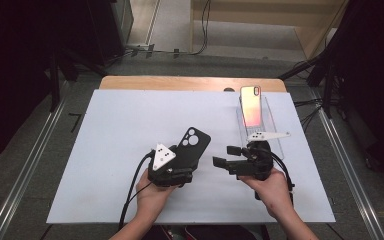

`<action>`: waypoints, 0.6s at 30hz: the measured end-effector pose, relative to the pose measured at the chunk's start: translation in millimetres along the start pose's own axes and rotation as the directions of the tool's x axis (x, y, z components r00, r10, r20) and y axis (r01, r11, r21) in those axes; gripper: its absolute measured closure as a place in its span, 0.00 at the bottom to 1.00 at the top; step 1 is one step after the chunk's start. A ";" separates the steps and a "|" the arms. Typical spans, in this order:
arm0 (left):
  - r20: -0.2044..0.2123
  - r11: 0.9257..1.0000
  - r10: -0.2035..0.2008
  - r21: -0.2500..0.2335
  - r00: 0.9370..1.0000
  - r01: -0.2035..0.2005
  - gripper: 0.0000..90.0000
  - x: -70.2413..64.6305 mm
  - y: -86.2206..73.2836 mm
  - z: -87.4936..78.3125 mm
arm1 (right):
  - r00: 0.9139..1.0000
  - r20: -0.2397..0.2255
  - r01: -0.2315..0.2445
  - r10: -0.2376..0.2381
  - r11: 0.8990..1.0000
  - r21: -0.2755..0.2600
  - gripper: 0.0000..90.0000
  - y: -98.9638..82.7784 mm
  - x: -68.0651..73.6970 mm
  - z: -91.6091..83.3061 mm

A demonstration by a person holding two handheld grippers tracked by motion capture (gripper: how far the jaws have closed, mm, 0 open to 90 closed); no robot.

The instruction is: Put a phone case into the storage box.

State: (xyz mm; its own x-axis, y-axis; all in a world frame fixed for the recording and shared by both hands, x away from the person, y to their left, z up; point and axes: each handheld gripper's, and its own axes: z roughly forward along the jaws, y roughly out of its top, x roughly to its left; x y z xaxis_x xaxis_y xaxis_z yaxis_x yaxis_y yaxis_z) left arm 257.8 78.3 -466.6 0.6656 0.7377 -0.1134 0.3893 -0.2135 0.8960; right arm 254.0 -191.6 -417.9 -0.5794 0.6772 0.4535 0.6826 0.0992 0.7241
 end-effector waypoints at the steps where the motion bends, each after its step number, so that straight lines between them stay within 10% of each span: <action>1: -0.001 1.000 -0.002 -0.006 1.000 0.002 0.16 -1.4 -1.4 0.3 | 1.000 -0.001 -0.005 0.005 1.000 -0.001 0.21 0.8 0.0 0.7; 18: 0.003 0.994 -0.065 -0.086 0.998 0.065 0.16 -13.3 -13.5 -0.1 | 0.998 0.000 -0.059 0.059 0.998 -0.005 0.22 15.7 -1.1 21.3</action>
State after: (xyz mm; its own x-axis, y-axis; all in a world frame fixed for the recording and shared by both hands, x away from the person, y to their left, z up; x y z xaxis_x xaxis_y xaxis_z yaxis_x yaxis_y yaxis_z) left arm 243.6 71.4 -477.1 0.6408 0.7480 -0.1729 0.3753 -0.1088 0.9205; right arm 274.8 -175.2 -418.1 -0.5381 0.6816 0.4958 0.7133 0.0549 0.6987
